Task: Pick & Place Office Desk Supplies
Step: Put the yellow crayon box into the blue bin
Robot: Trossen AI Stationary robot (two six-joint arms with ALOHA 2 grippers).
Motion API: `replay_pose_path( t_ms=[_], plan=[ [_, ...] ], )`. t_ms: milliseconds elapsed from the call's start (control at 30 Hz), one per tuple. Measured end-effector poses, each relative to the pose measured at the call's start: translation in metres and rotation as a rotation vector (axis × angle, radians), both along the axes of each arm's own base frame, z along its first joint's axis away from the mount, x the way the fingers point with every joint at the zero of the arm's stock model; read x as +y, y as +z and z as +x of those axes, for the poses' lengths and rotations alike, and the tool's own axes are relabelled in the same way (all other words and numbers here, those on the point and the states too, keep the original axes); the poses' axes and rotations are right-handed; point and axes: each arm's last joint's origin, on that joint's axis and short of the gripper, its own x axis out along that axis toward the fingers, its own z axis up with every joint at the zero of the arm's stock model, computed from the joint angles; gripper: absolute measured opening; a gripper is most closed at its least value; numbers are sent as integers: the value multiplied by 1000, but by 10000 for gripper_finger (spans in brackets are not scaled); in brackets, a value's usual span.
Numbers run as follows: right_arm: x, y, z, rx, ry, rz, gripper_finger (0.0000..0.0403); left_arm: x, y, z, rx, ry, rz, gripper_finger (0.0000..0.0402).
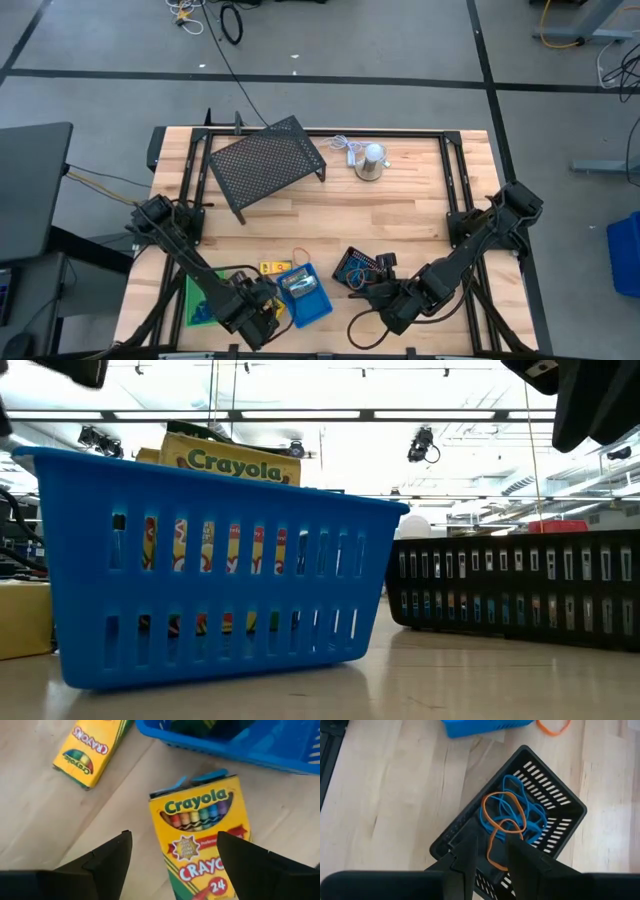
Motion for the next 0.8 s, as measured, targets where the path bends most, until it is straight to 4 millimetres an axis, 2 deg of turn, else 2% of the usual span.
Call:
replay_pose_path(
  t_ms=[200,467,600,800],
  plan=[
    [-1,0,0,6,7,-1,108,8,-25,-1,13,46,-100,300],
    [-2,0,1,8,9,-6,108,11,-31,6,7,-31,-141,285],
    [-4,0,3,10,7,-10,108,15,-36,6,14,-37,-141,251],
    [-8,0,5,14,5,-17,108,19,-49,1,-15,-38,-177,157]
  ],
)
